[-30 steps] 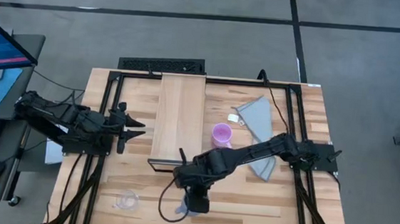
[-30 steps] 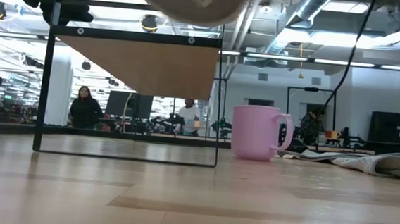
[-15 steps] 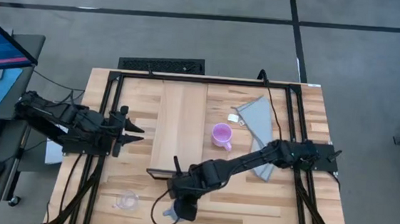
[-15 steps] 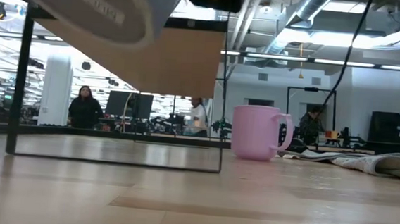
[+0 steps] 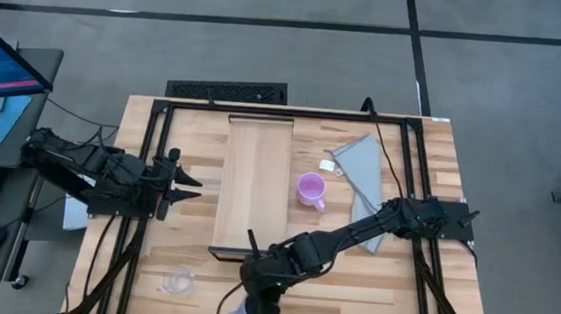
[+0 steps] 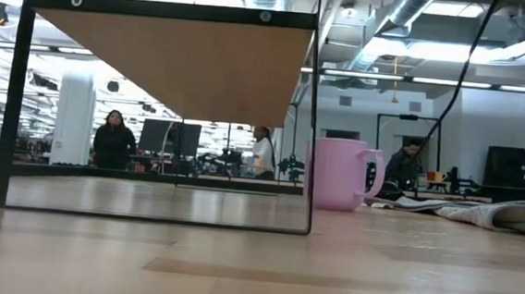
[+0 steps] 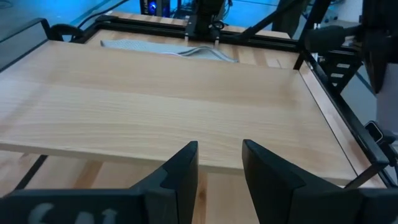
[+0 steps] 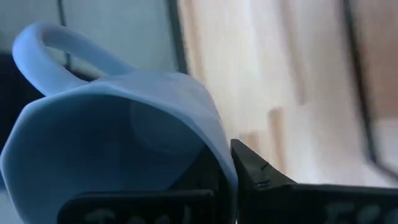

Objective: Stack small to large cups/mugs on shelf
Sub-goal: Put the blue mug on the shelf

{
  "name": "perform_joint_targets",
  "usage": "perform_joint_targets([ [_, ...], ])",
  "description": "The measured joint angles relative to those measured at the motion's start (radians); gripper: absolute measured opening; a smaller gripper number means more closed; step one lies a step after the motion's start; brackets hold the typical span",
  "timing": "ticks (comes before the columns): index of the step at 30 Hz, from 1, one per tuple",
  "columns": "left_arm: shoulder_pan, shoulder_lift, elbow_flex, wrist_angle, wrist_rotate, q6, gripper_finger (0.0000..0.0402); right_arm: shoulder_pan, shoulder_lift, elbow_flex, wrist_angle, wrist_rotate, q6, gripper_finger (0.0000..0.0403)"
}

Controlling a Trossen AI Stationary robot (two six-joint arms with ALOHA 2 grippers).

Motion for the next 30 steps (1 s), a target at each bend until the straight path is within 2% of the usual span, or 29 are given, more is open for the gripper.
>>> perform_joint_targets([
  [2,0.000,0.000,0.000,0.000,0.000,0.000,0.0116,0.016,0.001,0.000,-0.025,-0.012,0.008,0.0028],
  [10,0.000,0.000,0.000,0.000,0.003,0.000,0.0116,0.049,0.000,0.000,-0.212,0.074,0.097,0.0028],
  [13,0.000,0.000,0.000,0.000,0.003,0.000,0.0116,0.069,0.000,0.000,-0.264,0.076,0.128,0.0028],
  [17,0.000,0.000,0.000,0.000,0.006,0.000,0.0116,0.097,0.000,-0.007,-0.238,0.078,0.150,0.0028],
  [24,0.000,0.000,0.000,0.000,0.008,0.000,0.0116,0.114,0.000,-0.026,-0.298,0.155,0.235,0.0028],
  [30,0.000,0.000,0.000,0.000,0.022,0.000,0.0116,0.089,0.000,-0.114,-0.250,0.133,0.223,0.0028],
])
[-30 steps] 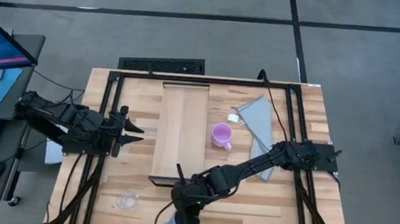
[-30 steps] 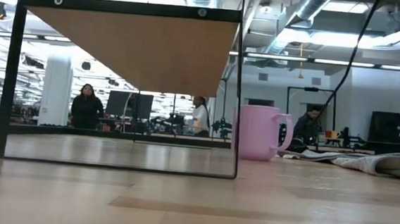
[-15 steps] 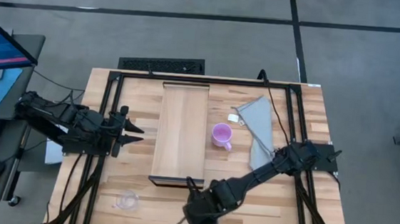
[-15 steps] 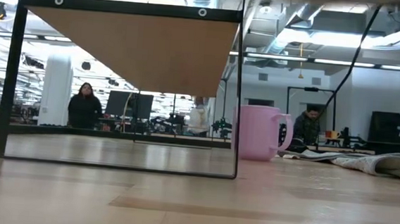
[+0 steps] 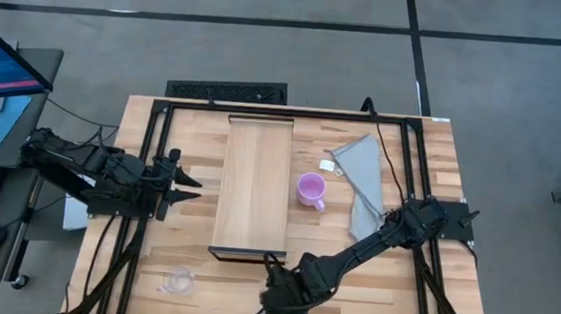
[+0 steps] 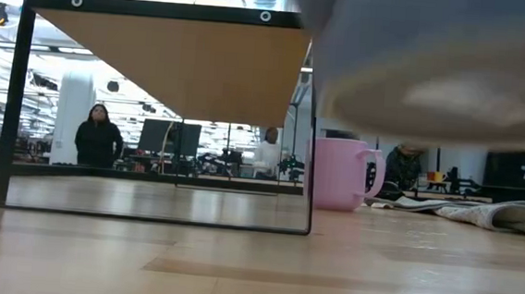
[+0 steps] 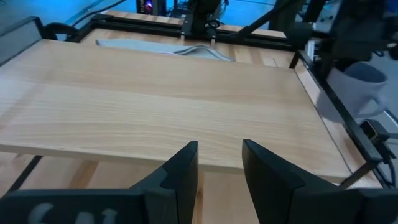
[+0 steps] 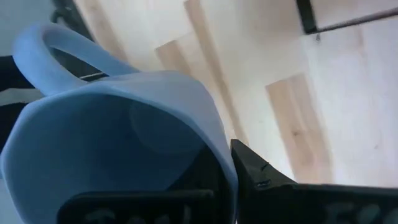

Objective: Stack small to large cups/mugs on shelf
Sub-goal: Put the blue mug on the shelf

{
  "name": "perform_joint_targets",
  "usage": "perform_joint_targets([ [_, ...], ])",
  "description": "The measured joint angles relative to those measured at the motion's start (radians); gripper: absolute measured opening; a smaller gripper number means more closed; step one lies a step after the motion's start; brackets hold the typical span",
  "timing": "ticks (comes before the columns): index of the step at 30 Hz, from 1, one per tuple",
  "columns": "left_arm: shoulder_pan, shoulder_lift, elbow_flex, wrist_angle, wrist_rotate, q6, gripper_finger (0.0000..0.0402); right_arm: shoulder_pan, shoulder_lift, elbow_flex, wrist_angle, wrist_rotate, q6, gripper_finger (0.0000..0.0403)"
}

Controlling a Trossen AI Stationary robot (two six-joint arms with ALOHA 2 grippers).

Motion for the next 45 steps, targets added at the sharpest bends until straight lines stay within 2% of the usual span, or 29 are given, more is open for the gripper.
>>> perform_joint_targets([
  [10,0.000,0.000,0.000,0.000,0.012,0.004,0.0116,-0.030,0.000,-0.089,0.144,0.005,-0.039,0.0028],
  [15,0.000,0.000,0.000,-0.001,0.011,0.004,0.0116,-0.053,0.000,-0.131,0.196,-0.035,-0.068,0.0028],
  [39,0.000,0.000,0.000,-0.032,0.010,0.004,0.0116,-0.229,0.000,-0.136,0.195,-0.064,-0.295,0.0028],
  [45,0.000,0.000,0.000,-0.046,0.010,0.004,0.0116,-0.271,0.000,-0.135,0.140,-0.065,-0.326,0.0028],
])
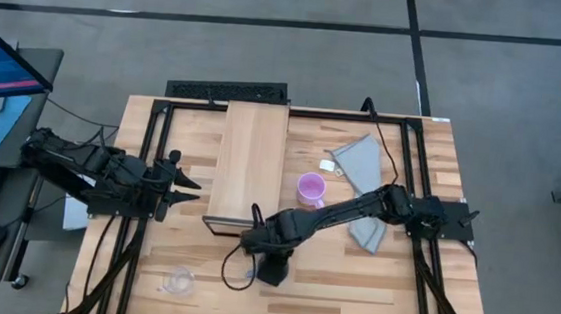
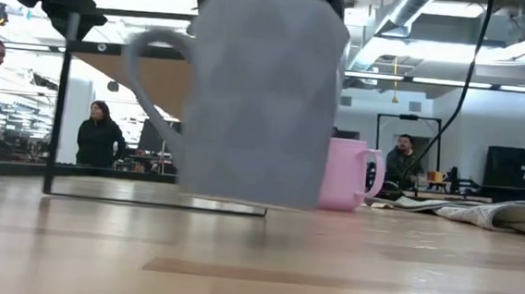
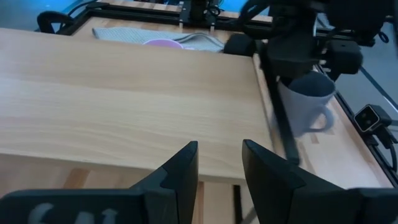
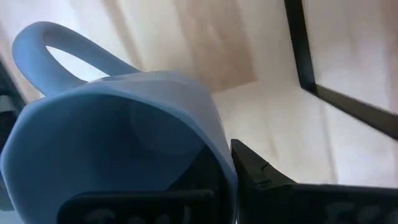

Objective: Stack small to large cups/mugs on shelf
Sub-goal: Put the blue mug on the shelf

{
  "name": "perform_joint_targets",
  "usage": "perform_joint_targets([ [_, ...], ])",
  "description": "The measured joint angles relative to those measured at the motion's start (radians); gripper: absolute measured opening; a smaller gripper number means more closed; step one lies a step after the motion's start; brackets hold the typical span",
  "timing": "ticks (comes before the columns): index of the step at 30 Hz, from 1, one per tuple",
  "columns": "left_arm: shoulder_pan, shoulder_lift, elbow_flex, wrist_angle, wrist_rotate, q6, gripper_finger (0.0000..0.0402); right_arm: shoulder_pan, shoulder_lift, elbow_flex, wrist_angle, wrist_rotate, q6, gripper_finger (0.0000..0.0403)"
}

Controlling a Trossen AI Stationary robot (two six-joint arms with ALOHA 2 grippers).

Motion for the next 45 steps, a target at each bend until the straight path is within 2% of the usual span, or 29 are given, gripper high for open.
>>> perform_joint_targets([
  [7,0.000,0.000,0.000,0.000,0.000,-0.001,0.0116,-0.026,0.000,0.000,-0.021,0.000,-0.006,0.0028],
  [29,0.000,0.000,0.000,0.001,-0.002,0.013,0.0116,0.107,-0.020,0.051,0.023,0.034,0.128,0.0028],
  [38,0.000,0.000,0.000,0.001,0.000,0.013,0.0116,0.108,-0.006,0.052,0.015,0.054,0.173,0.0028],
  [42,0.000,0.000,0.000,0.001,-0.001,0.013,0.0116,0.107,0.015,0.047,-0.052,0.041,0.207,0.0028],
  [45,0.000,0.000,0.000,0.001,-0.002,0.012,0.0116,0.111,0.032,0.050,-0.026,0.041,0.209,0.0028],
])
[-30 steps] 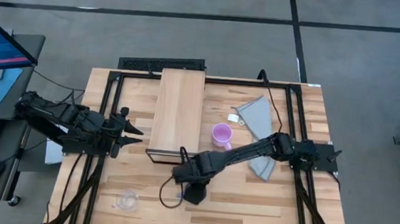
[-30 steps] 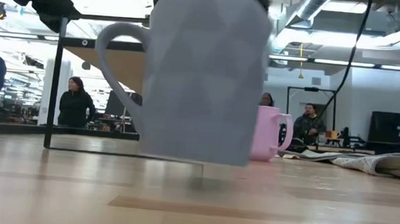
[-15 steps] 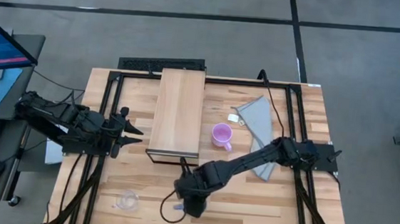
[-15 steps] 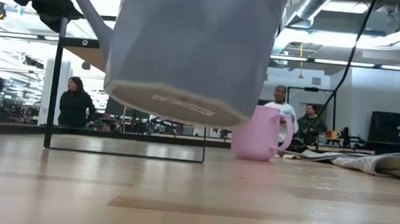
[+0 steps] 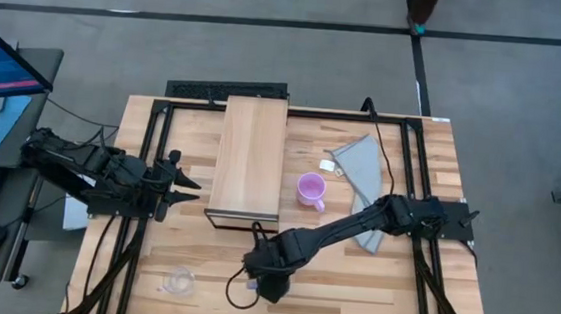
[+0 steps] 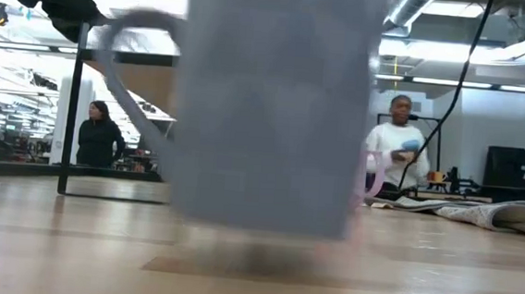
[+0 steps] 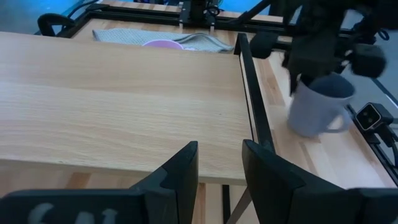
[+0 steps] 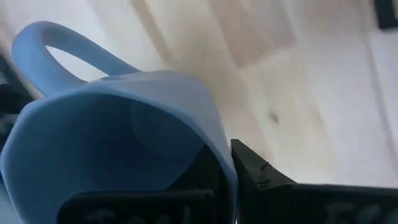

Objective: Stack small to large cups/mugs on shelf
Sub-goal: Put the blue mug on the shelf

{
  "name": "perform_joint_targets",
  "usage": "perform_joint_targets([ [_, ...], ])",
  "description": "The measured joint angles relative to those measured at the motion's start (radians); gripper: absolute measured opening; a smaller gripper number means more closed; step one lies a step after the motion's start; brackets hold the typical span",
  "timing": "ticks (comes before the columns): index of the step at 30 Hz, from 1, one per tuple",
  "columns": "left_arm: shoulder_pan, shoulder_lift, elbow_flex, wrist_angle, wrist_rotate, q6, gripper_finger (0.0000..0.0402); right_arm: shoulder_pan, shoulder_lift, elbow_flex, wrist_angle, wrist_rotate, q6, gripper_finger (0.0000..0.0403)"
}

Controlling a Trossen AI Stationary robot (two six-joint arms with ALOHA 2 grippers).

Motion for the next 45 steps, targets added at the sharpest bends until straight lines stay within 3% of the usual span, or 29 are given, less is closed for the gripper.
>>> perform_joint_targets([
  [16,0.000,0.000,0.000,-0.001,-0.005,-0.003,0.0116,-0.004,0.019,-0.001,0.006,0.012,0.017,0.0031],
  [27,0.000,0.000,0.000,0.000,-0.004,-0.003,0.0116,-0.008,0.018,0.000,0.067,-0.014,0.050,0.0174],
  [32,0.000,0.000,0.000,0.002,-0.004,0.005,0.0116,-0.012,0.016,0.000,0.067,-0.014,0.049,0.0219],
  [45,0.000,-0.001,0.046,0.080,0.063,0.091,0.0116,-0.012,-0.048,0.021,0.020,0.006,0.011,0.0233],
])
